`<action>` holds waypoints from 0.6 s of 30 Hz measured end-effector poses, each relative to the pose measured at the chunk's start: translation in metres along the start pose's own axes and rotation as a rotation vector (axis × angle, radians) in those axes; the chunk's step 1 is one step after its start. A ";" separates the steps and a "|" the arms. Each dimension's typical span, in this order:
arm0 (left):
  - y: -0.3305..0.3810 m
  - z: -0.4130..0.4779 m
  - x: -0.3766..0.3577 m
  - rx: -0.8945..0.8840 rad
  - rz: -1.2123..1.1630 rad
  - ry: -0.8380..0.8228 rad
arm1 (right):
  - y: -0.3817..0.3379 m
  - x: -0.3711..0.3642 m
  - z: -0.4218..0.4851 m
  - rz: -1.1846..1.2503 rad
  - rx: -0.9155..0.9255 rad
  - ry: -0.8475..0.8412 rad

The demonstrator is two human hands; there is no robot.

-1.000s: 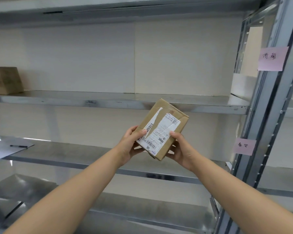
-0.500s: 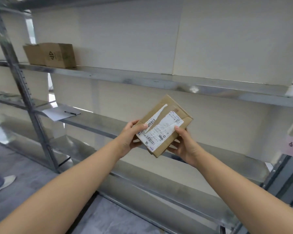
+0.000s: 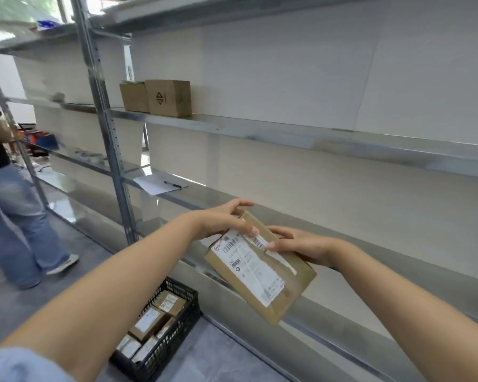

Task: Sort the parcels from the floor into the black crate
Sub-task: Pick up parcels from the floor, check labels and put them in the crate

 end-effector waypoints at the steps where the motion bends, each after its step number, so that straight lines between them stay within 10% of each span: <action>1: 0.005 0.001 0.003 -0.013 0.012 -0.015 | -0.005 -0.005 0.004 0.033 -0.002 -0.018; 9: 0.000 0.006 0.076 -0.136 -0.210 0.275 | 0.005 0.022 0.027 0.410 0.063 0.413; 18: -0.015 0.015 0.054 -0.119 -0.369 0.071 | -0.015 0.026 0.050 0.501 0.141 0.545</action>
Point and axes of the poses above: each hand's wrist, its own z-axis towards the middle knuckle, its own x-axis out of the back of the hand, y = z × x, the point moved 6 cm from there along z, towards the middle knuckle, and after that the axes turned 15 degrees about -z, right-handed, at the moved point
